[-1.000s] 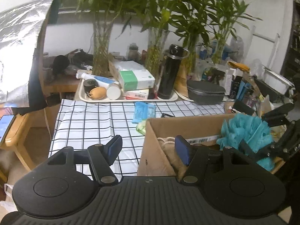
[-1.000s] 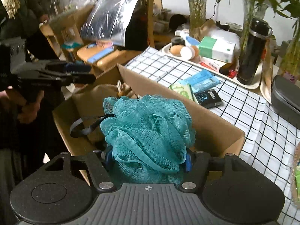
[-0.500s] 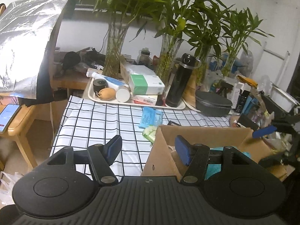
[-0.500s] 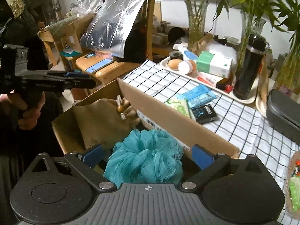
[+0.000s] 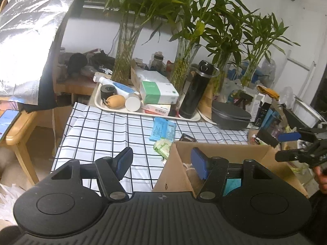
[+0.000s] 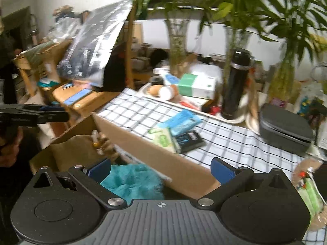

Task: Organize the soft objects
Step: 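Move the left gripper to the green wipe pack while the right approaches the black box, then close the left gripper on the green wet-wipe pack and lift it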

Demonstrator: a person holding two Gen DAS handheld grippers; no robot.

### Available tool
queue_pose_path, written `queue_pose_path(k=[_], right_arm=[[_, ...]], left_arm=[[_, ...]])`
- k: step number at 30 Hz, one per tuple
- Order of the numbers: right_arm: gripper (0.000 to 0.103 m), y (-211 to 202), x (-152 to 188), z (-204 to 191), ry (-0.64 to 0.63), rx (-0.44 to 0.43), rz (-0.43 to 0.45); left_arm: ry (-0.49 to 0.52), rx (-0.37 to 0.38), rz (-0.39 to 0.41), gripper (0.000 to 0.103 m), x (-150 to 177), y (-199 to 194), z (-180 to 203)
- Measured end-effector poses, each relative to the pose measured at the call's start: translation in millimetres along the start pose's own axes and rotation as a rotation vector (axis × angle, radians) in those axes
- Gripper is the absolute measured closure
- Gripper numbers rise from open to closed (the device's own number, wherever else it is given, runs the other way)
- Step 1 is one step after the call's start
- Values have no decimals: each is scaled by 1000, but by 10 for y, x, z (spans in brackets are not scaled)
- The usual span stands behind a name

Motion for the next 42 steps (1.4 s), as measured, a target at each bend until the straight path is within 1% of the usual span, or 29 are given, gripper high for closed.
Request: queue_pose_path(k=[2,5,8,10,13,17,21,24,28,31,34,38,42], right_arm=[[0,35,1,101,30,40,-5],[0,67,0,243,84,84,-8],[0,78,-16,315,117,102,0],[0,98,-26,351,123,119,1],[0,113,-23,388,124,144,3],[0,135,-2,479,141,179,0],[0,176,26,654,180,218,-7],[0,223,25,819,213,249,-7],[0,351,-53,1001,228,273,1],[0,499,-133,1099,222,273,2],[0,633,-170,1145,218,246,-6],[0,770,-157,1195,201,236,-27],[0,905,-113,1213,173,244,-60]], left_arm=[[28,6,-9,41,-56,63,4],[86,-12,-17,41,-179,213,1],[130,-3,-14,41,-330,408,9],[142,10,-8,41,-418,549,-3],[128,12,-11,41,-477,757,-50],[149,-13,-19,41,-474,993,-132],[159,-39,-42,41,-441,1105,-245],[150,-28,-67,41,-415,1162,-309],[204,-14,-122,41,-333,1279,-319],[167,19,-172,41,-266,1370,-356],[129,48,-196,41,-242,1415,-386],[60,87,-242,41,-178,1509,-423],[-5,121,-298,41,-87,1639,-441]])
Point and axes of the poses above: each gripper's, at about its wrist camera, not at the fingertips, and y roughly the way its jaws point, z to its right, x to its underside, the point moved 10 cm from there along y, roughly the way its jaws point, and after that the axes turned 7 degrees about x, right-handed, at the moved point
